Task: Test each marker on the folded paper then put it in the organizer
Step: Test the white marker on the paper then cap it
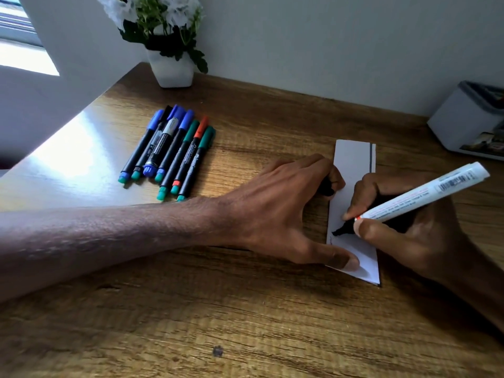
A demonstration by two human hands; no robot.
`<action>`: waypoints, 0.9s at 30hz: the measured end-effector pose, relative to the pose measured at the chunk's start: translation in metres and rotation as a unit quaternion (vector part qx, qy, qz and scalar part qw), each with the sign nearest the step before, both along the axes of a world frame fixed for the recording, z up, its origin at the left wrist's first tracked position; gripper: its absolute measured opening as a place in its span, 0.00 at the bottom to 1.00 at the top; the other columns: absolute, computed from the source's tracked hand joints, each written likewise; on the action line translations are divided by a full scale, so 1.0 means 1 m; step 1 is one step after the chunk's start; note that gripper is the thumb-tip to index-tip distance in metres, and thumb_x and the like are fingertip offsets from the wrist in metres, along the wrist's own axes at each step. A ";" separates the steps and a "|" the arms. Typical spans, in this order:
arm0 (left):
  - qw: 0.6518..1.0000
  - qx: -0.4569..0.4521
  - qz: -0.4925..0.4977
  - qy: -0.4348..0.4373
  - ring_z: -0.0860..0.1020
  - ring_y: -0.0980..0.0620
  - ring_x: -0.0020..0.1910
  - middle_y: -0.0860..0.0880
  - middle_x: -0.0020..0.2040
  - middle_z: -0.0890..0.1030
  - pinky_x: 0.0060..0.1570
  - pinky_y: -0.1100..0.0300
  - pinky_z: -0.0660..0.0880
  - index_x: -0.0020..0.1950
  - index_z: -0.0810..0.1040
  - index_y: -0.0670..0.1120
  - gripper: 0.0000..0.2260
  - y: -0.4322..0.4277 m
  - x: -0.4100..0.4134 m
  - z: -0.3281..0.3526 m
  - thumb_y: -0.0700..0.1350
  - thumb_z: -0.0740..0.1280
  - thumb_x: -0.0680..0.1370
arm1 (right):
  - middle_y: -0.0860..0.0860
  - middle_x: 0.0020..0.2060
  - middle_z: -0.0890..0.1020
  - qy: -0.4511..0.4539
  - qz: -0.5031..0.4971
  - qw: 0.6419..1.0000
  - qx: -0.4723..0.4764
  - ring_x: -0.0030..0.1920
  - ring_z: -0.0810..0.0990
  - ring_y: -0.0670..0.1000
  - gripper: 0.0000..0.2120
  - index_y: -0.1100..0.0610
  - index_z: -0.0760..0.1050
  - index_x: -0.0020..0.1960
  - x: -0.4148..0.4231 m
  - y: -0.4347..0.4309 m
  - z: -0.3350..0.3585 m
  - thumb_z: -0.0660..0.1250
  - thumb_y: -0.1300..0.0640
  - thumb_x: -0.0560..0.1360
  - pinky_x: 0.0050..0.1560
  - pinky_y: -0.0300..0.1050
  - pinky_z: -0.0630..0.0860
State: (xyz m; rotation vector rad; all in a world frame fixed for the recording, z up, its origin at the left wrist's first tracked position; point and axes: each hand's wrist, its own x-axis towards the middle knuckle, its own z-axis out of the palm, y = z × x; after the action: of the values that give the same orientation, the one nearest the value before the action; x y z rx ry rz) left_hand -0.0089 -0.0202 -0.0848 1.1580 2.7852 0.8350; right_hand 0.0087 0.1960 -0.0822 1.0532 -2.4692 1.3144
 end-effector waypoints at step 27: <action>1.000 -0.002 -0.002 -0.005 0.73 0.61 0.54 0.59 0.57 0.72 0.60 0.63 0.65 0.67 0.70 0.51 0.38 -0.001 -0.001 0.000 0.71 0.75 0.66 | 0.46 0.37 0.83 0.022 -0.043 0.999 0.010 0.38 0.83 0.49 0.09 0.61 0.80 0.39 -0.003 -0.004 0.000 0.69 0.55 0.70 0.33 0.47 0.79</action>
State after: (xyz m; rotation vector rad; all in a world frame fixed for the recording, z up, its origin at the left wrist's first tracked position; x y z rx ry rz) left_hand -0.0101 -0.0213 -0.0845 1.1552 2.7744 0.8320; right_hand 0.0053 0.1922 -0.0824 0.9568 -2.4709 1.2311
